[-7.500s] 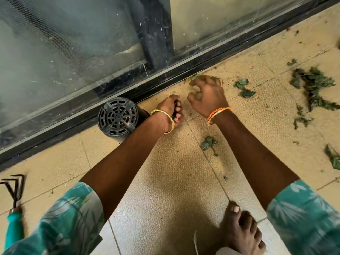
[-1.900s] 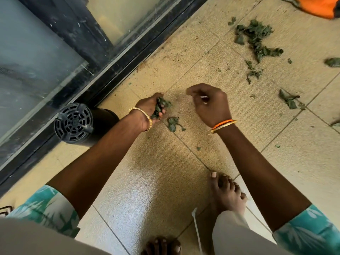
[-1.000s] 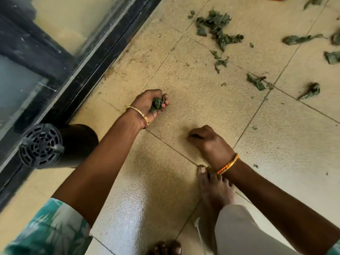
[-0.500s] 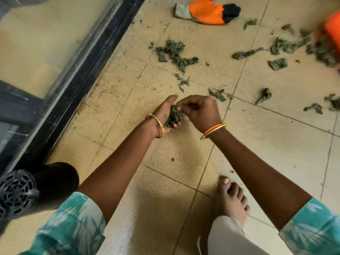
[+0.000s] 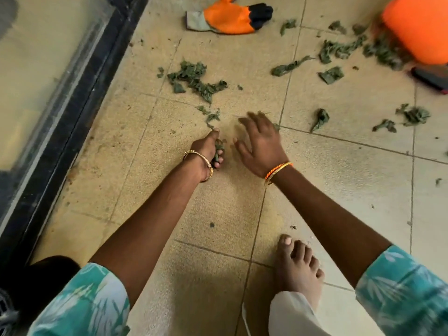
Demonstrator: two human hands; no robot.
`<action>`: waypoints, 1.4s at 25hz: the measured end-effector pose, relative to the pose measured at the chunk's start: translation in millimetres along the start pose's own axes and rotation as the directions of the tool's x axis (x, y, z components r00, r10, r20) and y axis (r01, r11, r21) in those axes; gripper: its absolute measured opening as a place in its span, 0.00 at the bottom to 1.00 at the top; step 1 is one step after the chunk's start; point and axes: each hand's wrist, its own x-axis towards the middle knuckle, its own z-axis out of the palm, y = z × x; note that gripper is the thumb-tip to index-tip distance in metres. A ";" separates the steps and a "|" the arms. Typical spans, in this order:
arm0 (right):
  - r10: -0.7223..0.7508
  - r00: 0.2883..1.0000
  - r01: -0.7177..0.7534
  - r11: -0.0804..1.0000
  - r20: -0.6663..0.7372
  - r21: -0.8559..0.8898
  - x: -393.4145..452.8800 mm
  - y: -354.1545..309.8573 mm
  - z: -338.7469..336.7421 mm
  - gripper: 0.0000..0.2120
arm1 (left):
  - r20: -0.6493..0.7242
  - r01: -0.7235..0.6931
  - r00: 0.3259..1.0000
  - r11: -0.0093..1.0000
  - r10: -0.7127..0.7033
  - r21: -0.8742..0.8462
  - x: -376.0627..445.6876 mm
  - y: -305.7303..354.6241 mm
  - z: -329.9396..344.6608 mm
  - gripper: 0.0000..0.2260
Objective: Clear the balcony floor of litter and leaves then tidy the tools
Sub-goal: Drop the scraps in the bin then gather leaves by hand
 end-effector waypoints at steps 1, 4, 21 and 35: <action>0.022 0.999 -0.018 0.995 0.045 -0.102 1.7 16.0 -0.9 0.26 | 0.012 0.026 1.000 0.999 -0.026 -0.026 0.6 1.1 0.6 0.16; -0.034 0.996 0.050 0.976 0.077 -0.212 -9.9 50.0 7.2 0.22 | 0.039 0.068 0.997 0.997 -0.067 -0.027 2.5 -3.7 3.4 0.14; -0.040 0.996 0.038 0.999 -0.075 -0.031 -78.7 -14.8 -14.3 0.14 | 0.311 0.112 0.937 0.979 -0.161 0.170 -19.6 -34.3 40.2 0.15; 0.473 0.875 -0.455 0.875 -0.097 0.165 -25.8 102.1 -60.6 0.30 | 0.341 0.058 0.935 0.992 -0.092 0.110 -12.9 -21.7 49.4 0.10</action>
